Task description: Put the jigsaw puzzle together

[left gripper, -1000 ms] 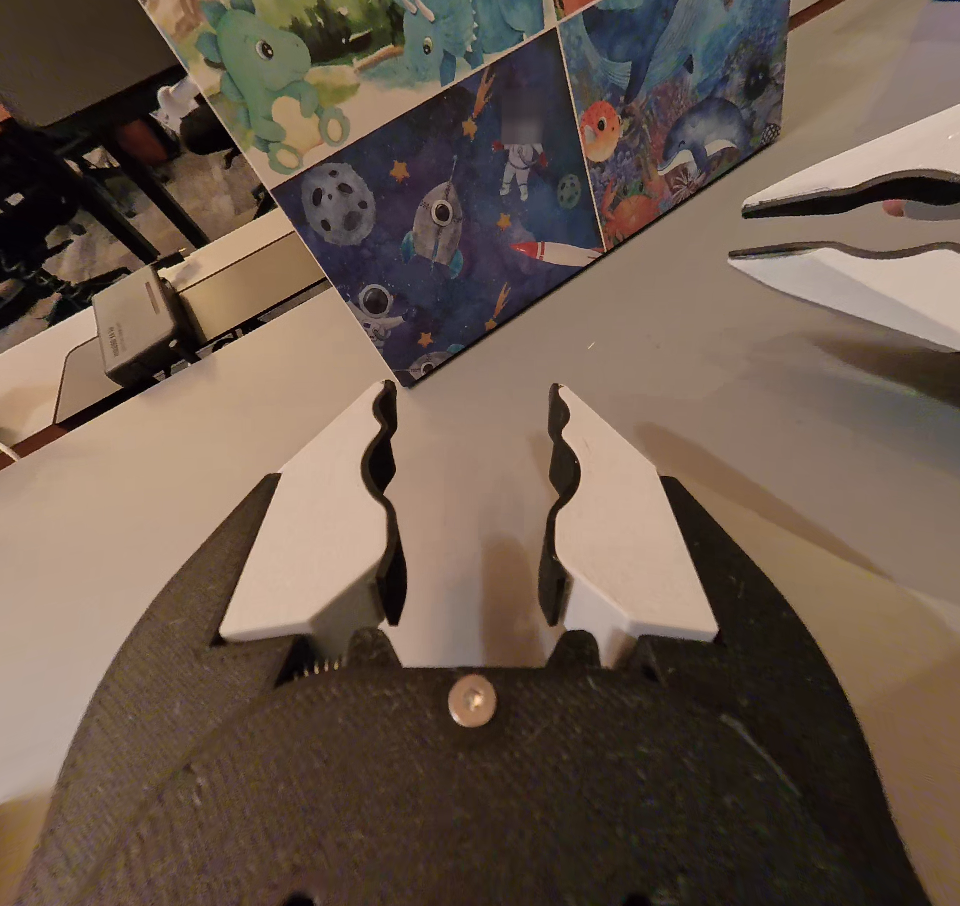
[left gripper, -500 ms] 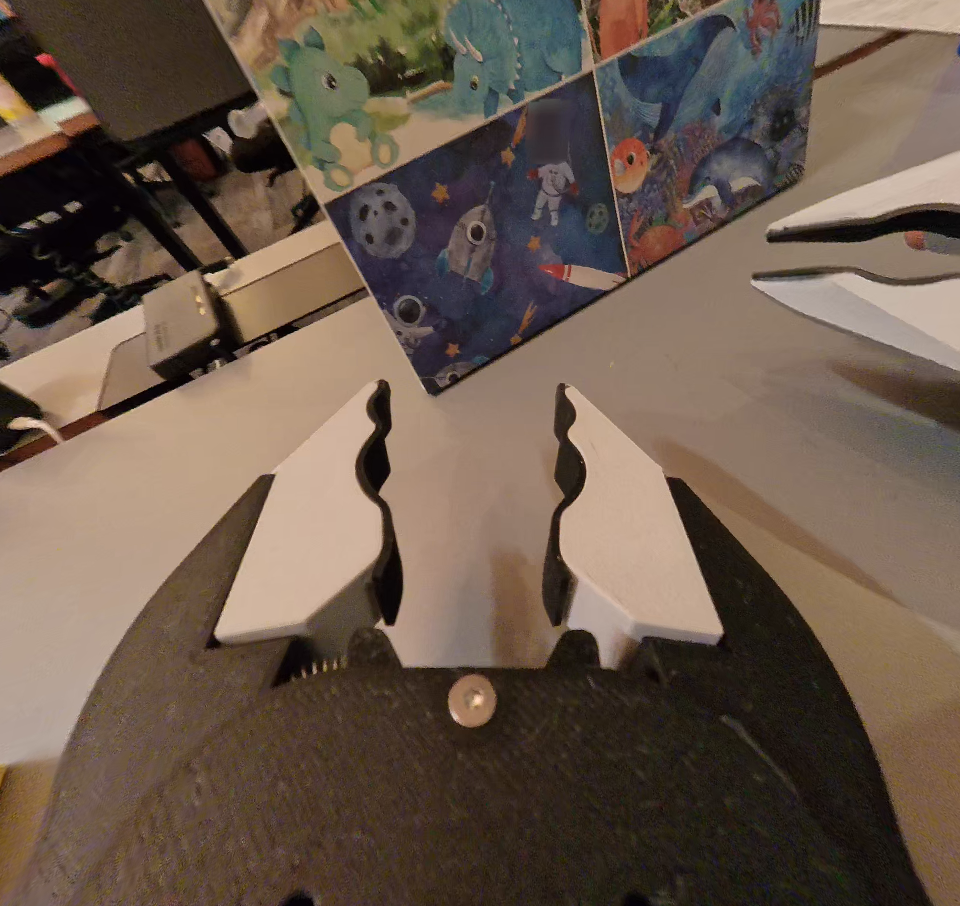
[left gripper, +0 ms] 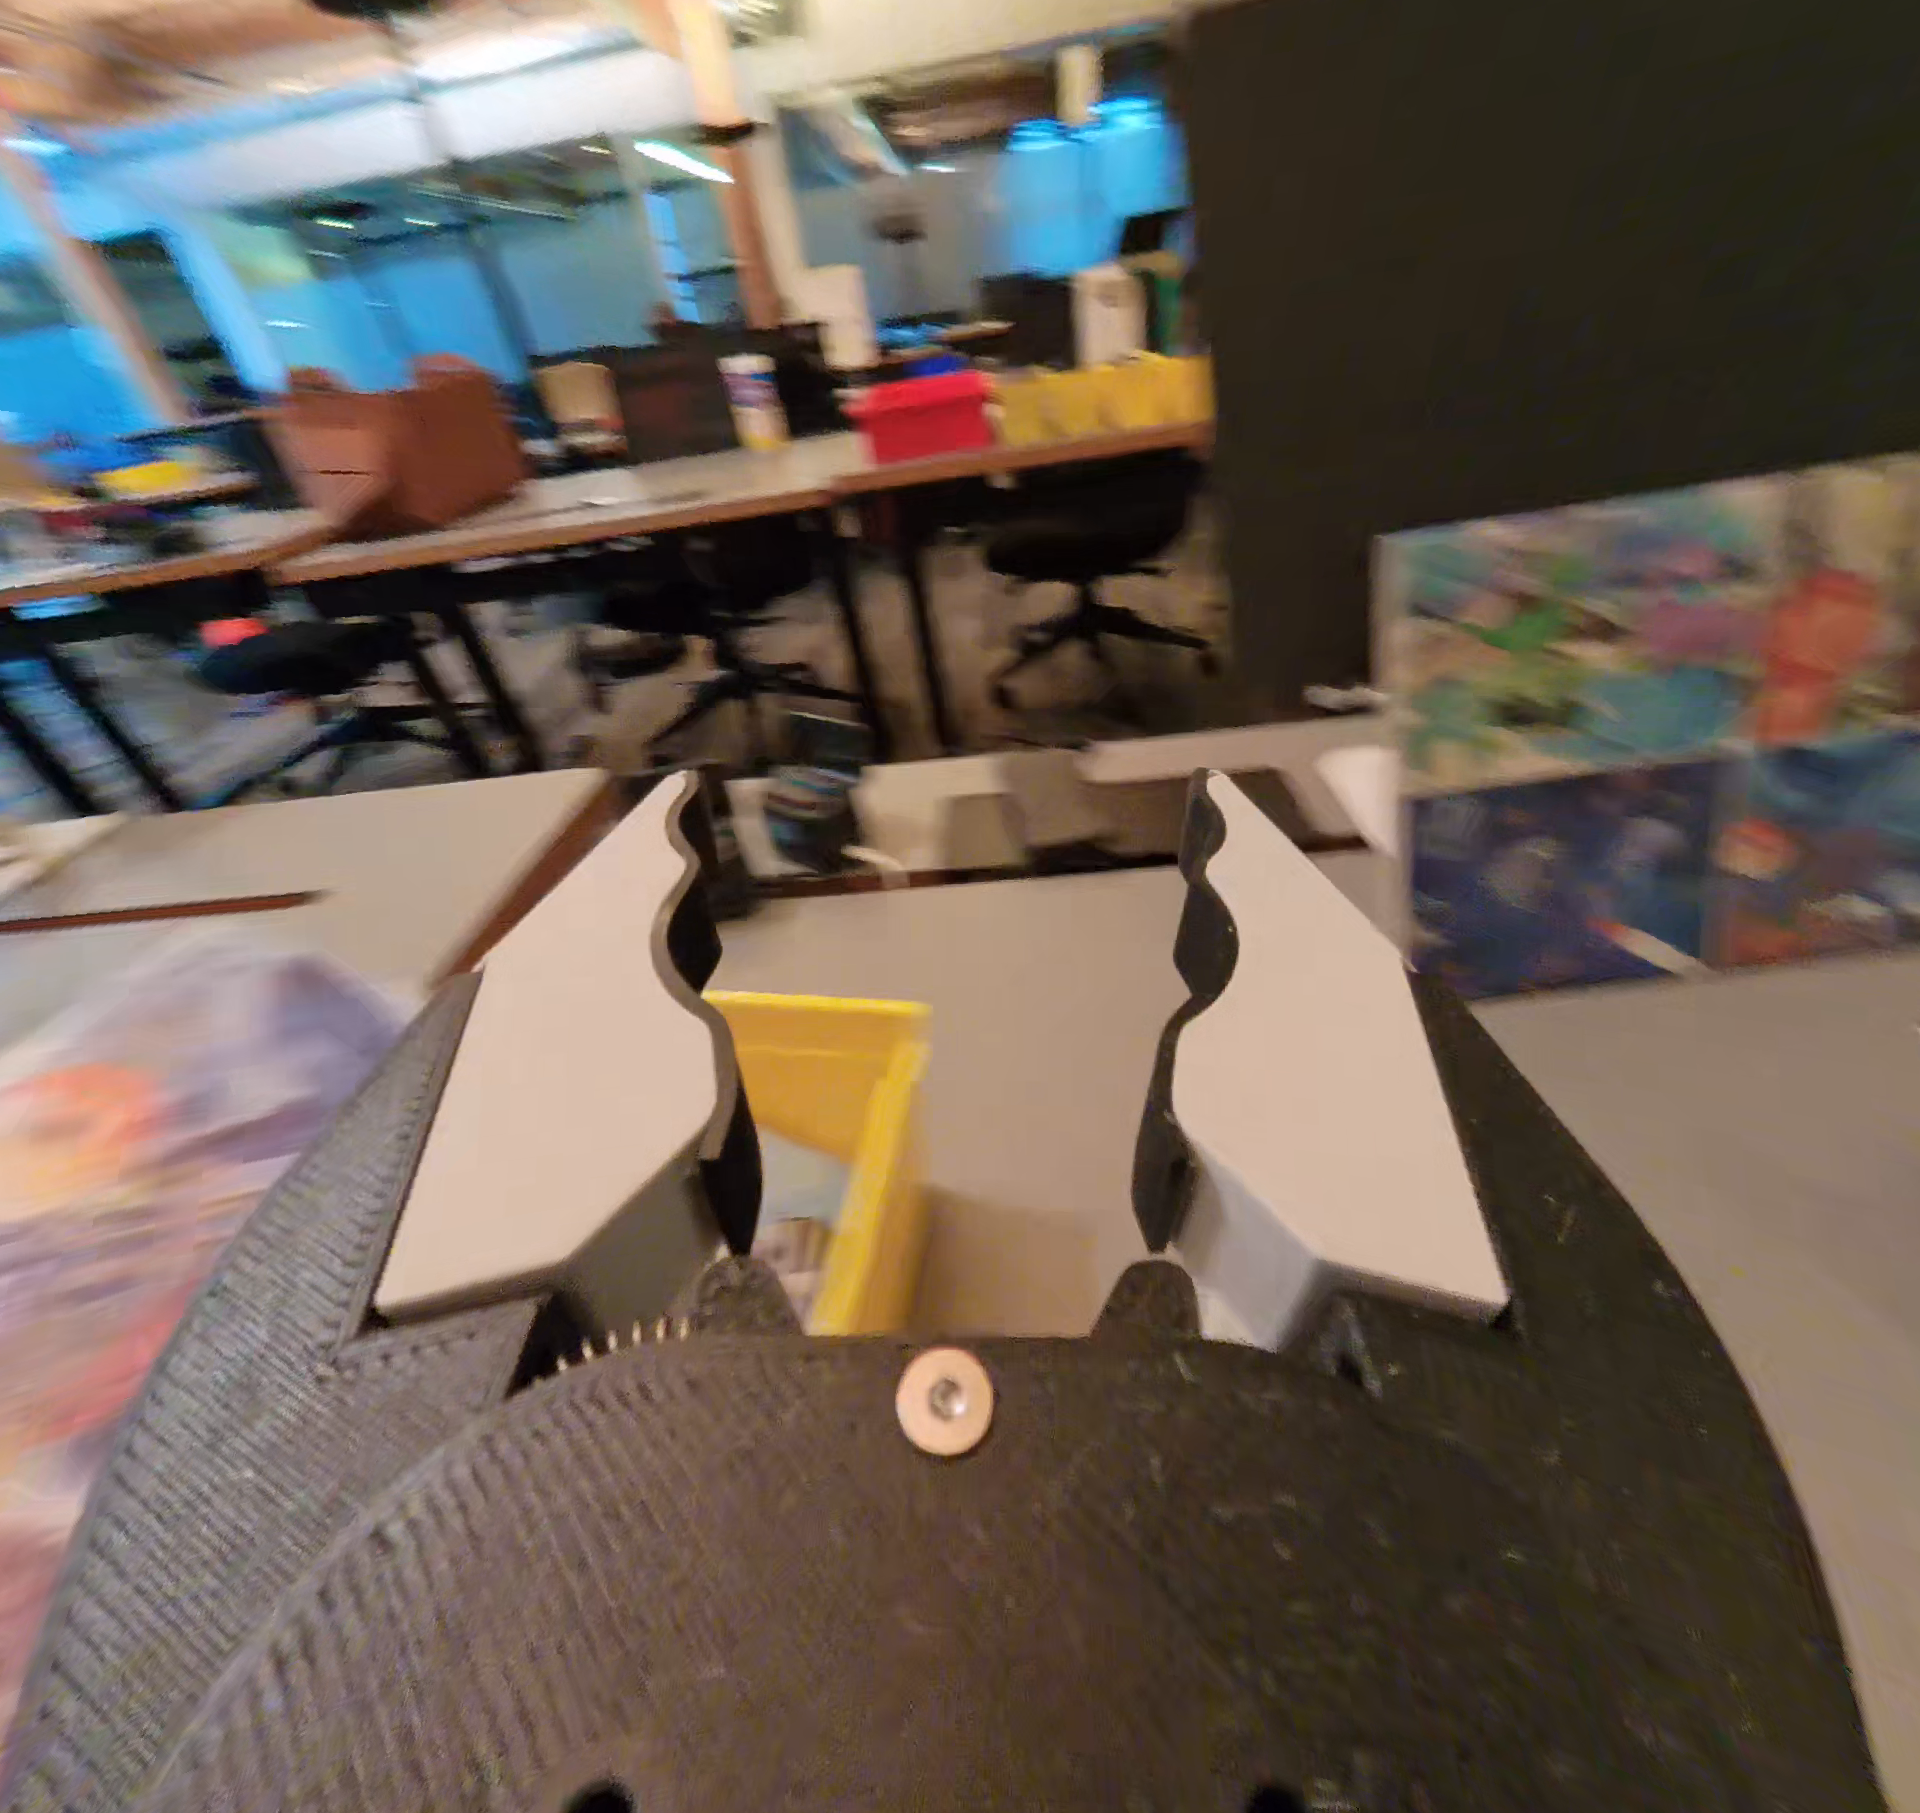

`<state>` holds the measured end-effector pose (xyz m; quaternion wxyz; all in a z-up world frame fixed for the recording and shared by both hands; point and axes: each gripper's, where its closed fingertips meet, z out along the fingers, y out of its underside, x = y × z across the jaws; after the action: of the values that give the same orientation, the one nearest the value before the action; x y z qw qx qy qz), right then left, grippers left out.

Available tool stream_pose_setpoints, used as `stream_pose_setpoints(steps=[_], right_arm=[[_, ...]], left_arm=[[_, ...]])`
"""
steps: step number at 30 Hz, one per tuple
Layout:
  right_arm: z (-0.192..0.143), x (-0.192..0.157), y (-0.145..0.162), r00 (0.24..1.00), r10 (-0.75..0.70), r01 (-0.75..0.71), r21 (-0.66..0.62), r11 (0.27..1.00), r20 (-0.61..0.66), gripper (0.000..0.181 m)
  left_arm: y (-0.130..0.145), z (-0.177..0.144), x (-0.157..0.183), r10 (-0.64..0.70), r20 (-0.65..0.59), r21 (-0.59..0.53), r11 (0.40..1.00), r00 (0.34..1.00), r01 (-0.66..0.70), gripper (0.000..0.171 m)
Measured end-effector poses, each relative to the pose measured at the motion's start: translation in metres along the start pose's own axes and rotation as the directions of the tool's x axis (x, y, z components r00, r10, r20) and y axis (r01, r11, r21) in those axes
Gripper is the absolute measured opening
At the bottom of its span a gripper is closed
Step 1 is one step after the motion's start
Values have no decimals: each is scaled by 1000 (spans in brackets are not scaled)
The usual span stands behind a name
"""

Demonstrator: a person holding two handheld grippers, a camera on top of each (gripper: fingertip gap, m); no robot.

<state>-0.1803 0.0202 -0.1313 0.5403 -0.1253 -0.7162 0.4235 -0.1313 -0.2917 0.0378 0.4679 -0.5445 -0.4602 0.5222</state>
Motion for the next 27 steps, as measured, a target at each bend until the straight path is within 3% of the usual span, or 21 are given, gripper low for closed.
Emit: stream_pose_setpoints(steps=[2, 4, 6, 7, 10, 13, 17, 22, 27], right_arm=[[0, 1, 0, 1000, 5, -5, 1, 1000, -2, 8], [0, 0, 0, 1000, -3, 3, 1, 1000, 0, 8], [-1, -1, -1, 1000, -16, 17, 5, 1000, -2, 7], [-2, -1, -1, 1000, -24, 24, 6, 1000, -7, 7], [-3, 2, 1, 999, -24, 24, 5, 1000, -25, 6], [-4, 5, 2, 999, -11, 11, 3, 1000, -35, 6], [-5, 6, 2, 999, -22, 22, 4, 1000, -40, 6], [-6, 6, 2, 999, -26, 26, 5, 1000, -43, 6], [-7, 5, 3, 998, -40, 40, 5, 999, -41, 6]], left_arm=[[-13, -13, -74, -11, 134, -4, 1000, 991, 12, 87], [-6, -25, -148, 28, 265, -61, 998, 964, -13, 84], [20, -37, -213, 156, 367, -208, 975, 917, -82, 72], [37, -44, -239, 209, 400, -283, 954, 892, -97, 74], [79, -59, -284, 234, 429, -410, 911, 872, -43, 76], [104, -63, -297, 38, 450, -372, 916, 892, 148, 99], [128, -62, -297, -191, 430, -357, 862, 882, 360, 110], [143, -63, -300, -268, 447, -368, 814, 853, 449, 110], [157, -60, -287, -288, 398, -412, 793, 871, 449, 104]])
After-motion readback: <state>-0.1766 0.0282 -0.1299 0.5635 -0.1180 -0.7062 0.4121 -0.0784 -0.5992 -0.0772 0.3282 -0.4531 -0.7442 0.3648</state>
